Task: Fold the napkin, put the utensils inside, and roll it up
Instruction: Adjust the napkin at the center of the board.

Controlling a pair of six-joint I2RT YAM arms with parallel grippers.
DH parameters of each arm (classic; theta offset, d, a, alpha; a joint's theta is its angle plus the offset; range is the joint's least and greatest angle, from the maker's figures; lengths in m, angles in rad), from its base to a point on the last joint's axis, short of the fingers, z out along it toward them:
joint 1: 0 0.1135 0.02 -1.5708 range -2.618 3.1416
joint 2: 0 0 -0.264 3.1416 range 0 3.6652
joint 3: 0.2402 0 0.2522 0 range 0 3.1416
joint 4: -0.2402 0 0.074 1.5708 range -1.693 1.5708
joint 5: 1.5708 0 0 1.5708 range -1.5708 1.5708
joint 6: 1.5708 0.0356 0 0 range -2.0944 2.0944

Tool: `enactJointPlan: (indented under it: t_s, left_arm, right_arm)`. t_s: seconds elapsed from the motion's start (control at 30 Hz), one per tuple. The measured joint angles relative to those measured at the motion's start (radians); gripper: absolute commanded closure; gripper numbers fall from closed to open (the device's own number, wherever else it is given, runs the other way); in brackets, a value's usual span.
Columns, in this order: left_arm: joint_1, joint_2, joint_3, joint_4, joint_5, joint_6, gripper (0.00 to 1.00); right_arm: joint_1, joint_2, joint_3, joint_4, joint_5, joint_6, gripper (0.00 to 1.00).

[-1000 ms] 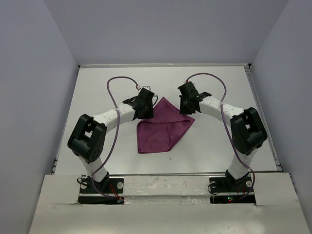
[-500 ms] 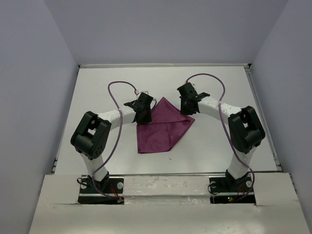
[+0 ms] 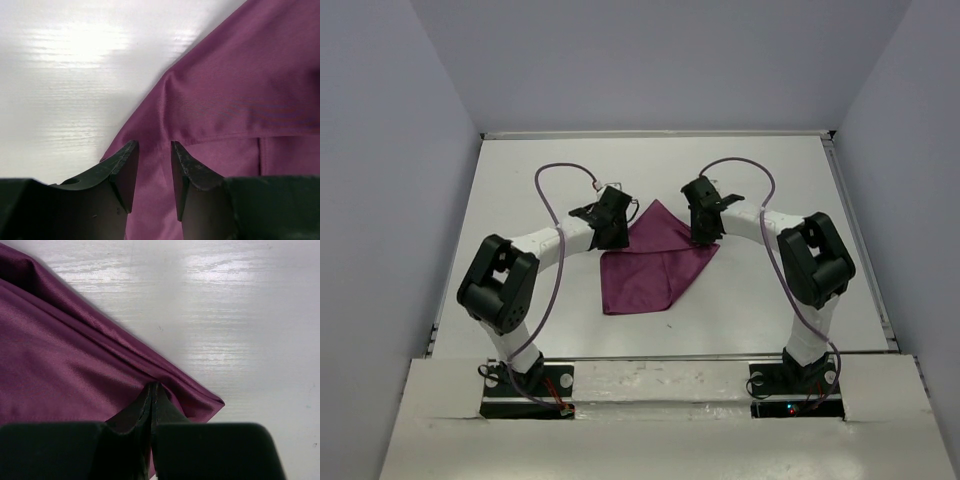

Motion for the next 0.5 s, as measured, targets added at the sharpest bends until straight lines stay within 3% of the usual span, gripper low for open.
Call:
enactJointPlan:
  t_s: [0.1, 0.23, 0.37, 0.5]
  left_arm:
    - [0.000, -0.074, 0.041, -0.044, -0.017, 0.005, 0.55]
    - [0.000, -0.149, 0.124, -0.062, -0.042, 0.016, 0.55]
    - [0.006, -0.185, 0.175, -0.066, -0.051, 0.024, 0.55]
    - [0.014, -0.184, 0.185, -0.097, -0.050, 0.027, 0.55]
  right_arm:
    - [0.000, -0.015, 0.005, -0.009, -0.013, -0.016, 0.98]
    - [0.000, -0.042, 0.058, -0.040, -0.039, -0.046, 0.87]
    - [-0.003, -0.054, 0.143, -0.051, -0.058, -0.093, 0.67]
    - [-0.006, -0.051, 0.216, -0.081, -0.091, -0.164, 0.55]
